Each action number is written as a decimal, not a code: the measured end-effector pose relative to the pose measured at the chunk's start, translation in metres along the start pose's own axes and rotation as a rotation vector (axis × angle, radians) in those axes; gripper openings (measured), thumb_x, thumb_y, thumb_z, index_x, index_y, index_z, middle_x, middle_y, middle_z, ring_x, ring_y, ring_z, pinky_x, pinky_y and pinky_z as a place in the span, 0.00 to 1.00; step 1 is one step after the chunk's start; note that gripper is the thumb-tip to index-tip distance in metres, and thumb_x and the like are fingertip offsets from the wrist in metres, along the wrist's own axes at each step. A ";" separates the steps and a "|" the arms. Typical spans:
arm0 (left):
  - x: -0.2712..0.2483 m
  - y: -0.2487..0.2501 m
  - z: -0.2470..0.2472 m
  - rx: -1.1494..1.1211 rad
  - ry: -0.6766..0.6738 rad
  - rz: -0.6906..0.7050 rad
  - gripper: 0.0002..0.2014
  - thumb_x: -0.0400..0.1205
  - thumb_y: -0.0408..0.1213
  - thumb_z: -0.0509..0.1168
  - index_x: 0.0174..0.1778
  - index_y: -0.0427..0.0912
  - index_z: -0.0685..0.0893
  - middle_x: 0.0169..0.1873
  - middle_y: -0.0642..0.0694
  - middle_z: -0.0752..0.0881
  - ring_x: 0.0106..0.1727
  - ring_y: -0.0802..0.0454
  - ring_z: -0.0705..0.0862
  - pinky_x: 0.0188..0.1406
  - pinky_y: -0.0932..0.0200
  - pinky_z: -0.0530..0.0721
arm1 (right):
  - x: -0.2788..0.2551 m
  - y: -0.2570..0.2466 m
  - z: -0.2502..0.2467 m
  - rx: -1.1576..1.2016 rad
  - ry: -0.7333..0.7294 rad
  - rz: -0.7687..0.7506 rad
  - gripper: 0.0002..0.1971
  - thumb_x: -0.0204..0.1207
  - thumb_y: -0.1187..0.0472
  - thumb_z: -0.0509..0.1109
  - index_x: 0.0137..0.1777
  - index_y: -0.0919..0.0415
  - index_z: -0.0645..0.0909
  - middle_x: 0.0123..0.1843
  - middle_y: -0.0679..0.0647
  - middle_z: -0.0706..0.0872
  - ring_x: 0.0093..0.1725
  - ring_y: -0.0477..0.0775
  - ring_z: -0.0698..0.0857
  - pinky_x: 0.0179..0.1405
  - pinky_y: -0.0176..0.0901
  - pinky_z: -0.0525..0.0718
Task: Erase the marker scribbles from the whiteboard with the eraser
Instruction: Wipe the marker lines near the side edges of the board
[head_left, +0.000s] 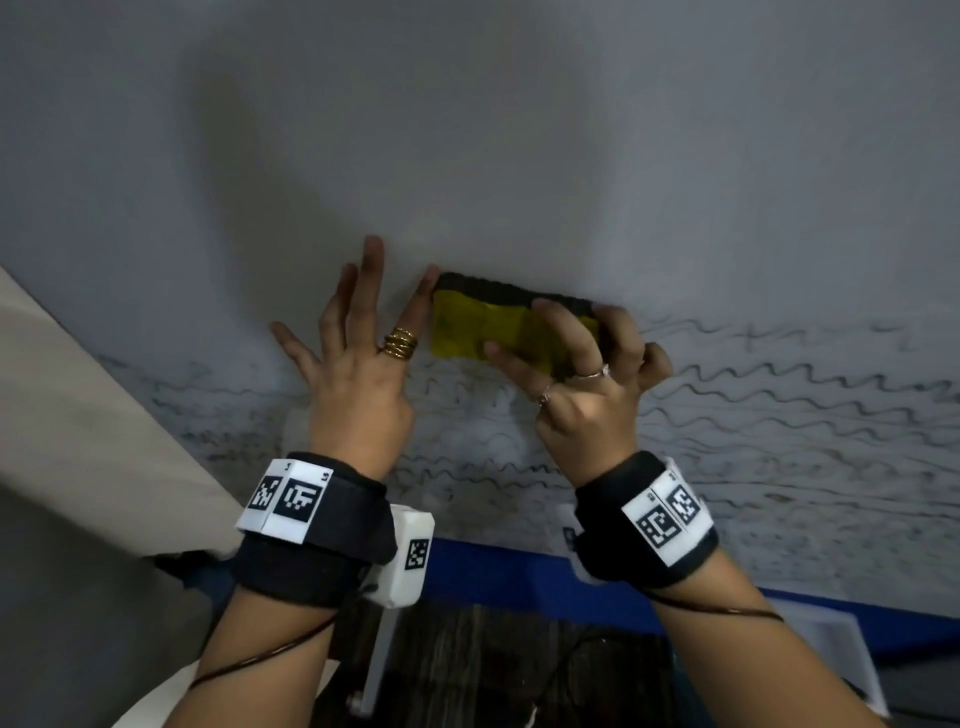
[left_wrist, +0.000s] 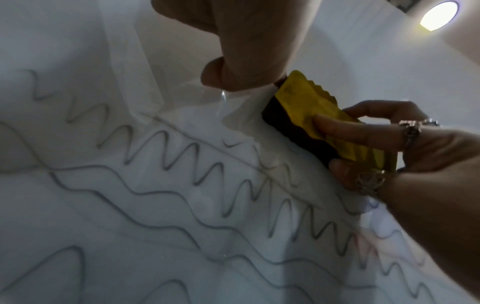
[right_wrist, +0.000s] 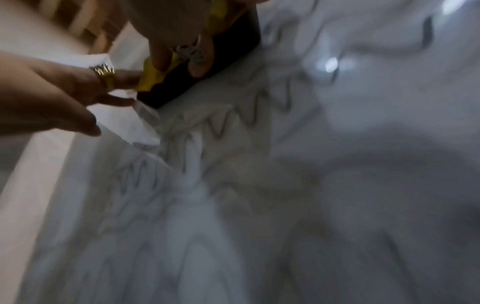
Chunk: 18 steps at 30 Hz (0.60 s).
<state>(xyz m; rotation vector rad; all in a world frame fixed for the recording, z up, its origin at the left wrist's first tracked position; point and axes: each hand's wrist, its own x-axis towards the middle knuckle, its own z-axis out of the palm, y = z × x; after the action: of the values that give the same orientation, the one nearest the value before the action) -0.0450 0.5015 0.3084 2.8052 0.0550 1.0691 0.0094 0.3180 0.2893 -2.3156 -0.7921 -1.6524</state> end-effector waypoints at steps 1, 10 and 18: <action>0.000 0.000 0.001 -0.004 0.003 -0.003 0.54 0.63 0.13 0.61 0.79 0.61 0.56 0.81 0.47 0.48 0.80 0.43 0.51 0.63 0.14 0.45 | -0.006 0.000 0.003 0.000 -0.016 -0.005 0.29 0.71 0.70 0.60 0.58 0.33 0.84 0.68 0.44 0.71 0.64 0.60 0.67 0.52 0.53 0.60; 0.000 0.008 0.012 -0.060 0.048 -0.050 0.54 0.61 0.15 0.63 0.79 0.60 0.57 0.81 0.46 0.47 0.81 0.44 0.49 0.63 0.13 0.46 | 0.007 0.038 -0.015 0.055 -0.005 -0.069 0.27 0.78 0.67 0.55 0.57 0.33 0.84 0.69 0.43 0.73 0.65 0.58 0.68 0.53 0.62 0.66; 0.003 0.012 0.023 -0.077 0.120 -0.090 0.50 0.61 0.18 0.63 0.78 0.60 0.60 0.80 0.45 0.48 0.80 0.43 0.49 0.61 0.12 0.43 | -0.038 0.039 -0.007 0.087 -0.107 -0.073 0.24 0.82 0.63 0.50 0.61 0.34 0.79 0.69 0.42 0.74 0.64 0.58 0.71 0.51 0.62 0.66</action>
<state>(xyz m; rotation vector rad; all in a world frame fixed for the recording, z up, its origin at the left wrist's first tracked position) -0.0275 0.4876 0.2953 2.6415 0.1485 1.1907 0.0147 0.2705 0.2627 -2.3578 -0.9608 -1.4999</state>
